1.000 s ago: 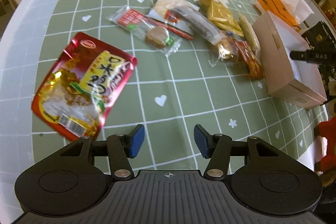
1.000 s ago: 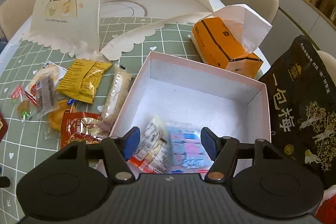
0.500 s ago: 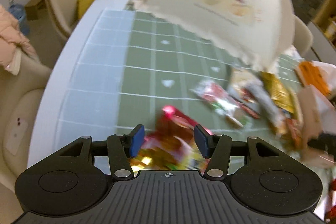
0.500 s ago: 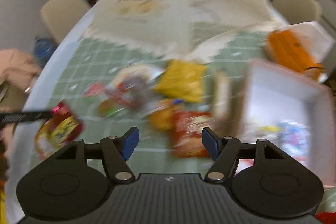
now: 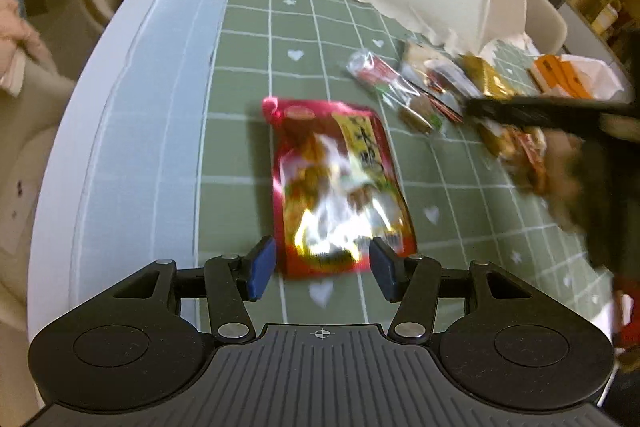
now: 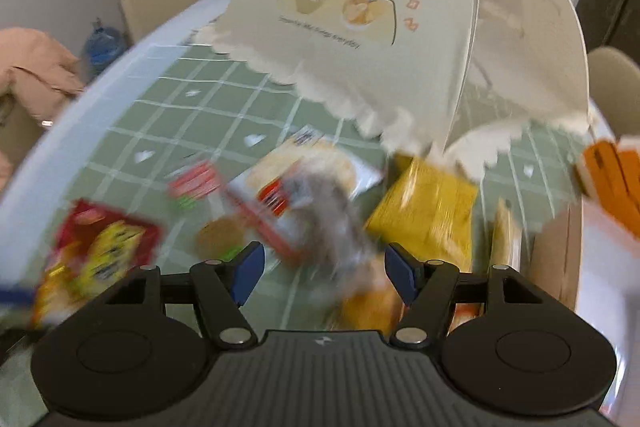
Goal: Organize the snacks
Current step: 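Move the left tool to the clear red-label packet while the right approaches the brown snack bar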
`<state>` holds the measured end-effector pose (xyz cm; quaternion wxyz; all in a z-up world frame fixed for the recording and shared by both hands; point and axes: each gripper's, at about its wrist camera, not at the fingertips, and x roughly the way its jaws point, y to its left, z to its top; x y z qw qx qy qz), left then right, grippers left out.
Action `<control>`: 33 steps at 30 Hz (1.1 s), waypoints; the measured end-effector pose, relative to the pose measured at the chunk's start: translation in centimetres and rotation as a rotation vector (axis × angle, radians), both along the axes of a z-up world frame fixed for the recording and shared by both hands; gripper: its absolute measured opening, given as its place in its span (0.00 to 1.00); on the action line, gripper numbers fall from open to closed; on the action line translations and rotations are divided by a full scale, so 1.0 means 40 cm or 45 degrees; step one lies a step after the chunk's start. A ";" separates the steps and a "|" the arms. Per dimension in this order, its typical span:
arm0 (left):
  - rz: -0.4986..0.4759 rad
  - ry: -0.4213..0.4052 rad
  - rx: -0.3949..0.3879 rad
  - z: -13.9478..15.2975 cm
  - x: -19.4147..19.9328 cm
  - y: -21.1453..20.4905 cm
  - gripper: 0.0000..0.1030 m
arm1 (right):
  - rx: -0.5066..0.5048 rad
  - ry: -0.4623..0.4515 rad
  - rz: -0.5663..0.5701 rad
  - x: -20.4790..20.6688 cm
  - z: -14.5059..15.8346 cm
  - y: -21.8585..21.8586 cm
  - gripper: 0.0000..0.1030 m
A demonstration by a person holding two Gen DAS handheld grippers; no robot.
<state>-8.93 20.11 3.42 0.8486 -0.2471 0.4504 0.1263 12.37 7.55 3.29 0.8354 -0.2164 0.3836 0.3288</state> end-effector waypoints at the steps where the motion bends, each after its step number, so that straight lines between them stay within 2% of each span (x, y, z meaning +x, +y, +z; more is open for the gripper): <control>1: 0.009 -0.003 -0.008 0.004 -0.011 0.000 0.55 | -0.036 0.018 0.008 0.013 -0.016 0.017 0.59; 2: 0.019 -0.006 -0.017 0.009 -0.019 0.004 0.55 | -0.074 0.029 0.013 0.013 -0.026 0.027 0.44; 4: 0.044 -0.019 -0.046 0.021 -0.033 0.013 0.55 | -0.077 0.036 0.038 -0.018 -0.019 0.020 0.40; 8: 0.007 -0.067 -0.085 0.041 0.017 0.010 0.55 | -0.013 0.142 0.086 -0.132 0.015 -0.072 0.39; 12: -0.069 -0.108 -0.165 0.049 0.145 -0.017 0.55 | 0.019 0.235 0.020 -0.246 0.010 -0.222 0.39; 14: -0.047 -0.120 -0.172 0.049 0.218 -0.022 0.55 | -0.002 0.227 -0.047 -0.292 -0.001 -0.295 0.39; 17: 0.074 -0.065 -0.144 0.029 0.326 -0.010 0.55 | -0.009 0.250 -0.145 -0.329 -0.021 -0.386 0.39; 18: 0.115 -0.053 -0.129 0.020 0.355 -0.004 0.55 | 0.013 0.270 -0.169 -0.332 -0.024 -0.409 0.39; 19: 0.140 -0.038 -0.104 0.013 0.377 -0.002 0.55 | 0.041 0.286 -0.209 -0.335 -0.026 -0.433 0.46; 20: 0.157 -0.011 -0.069 0.006 0.401 -0.003 0.55 | 0.064 0.298 -0.255 -0.335 -0.028 -0.454 0.57; 21: 0.155 0.018 -0.045 -0.002 0.420 -0.005 0.55 | 0.087 0.299 -0.307 -0.333 -0.029 -0.475 0.61; 22: 0.140 0.041 -0.027 -0.009 0.438 -0.010 0.57 | 0.105 0.299 -0.353 -0.332 -0.031 -0.491 0.64; 25: 0.064 0.070 0.091 -0.004 0.466 -0.032 0.58 | 0.164 0.366 -0.478 -0.319 -0.049 -0.536 0.65; 28: -0.069 0.084 0.219 -0.005 0.470 -0.078 0.58 | 0.218 0.375 -0.501 -0.328 -0.055 -0.559 0.72; 31: -0.200 0.055 0.224 -0.012 0.448 -0.111 0.47 | 0.173 0.337 -0.462 -0.334 -0.056 -0.545 0.75; 33: -0.303 0.044 0.286 -0.017 0.419 -0.147 0.37 | 0.144 0.309 -0.444 -0.332 -0.061 -0.536 0.79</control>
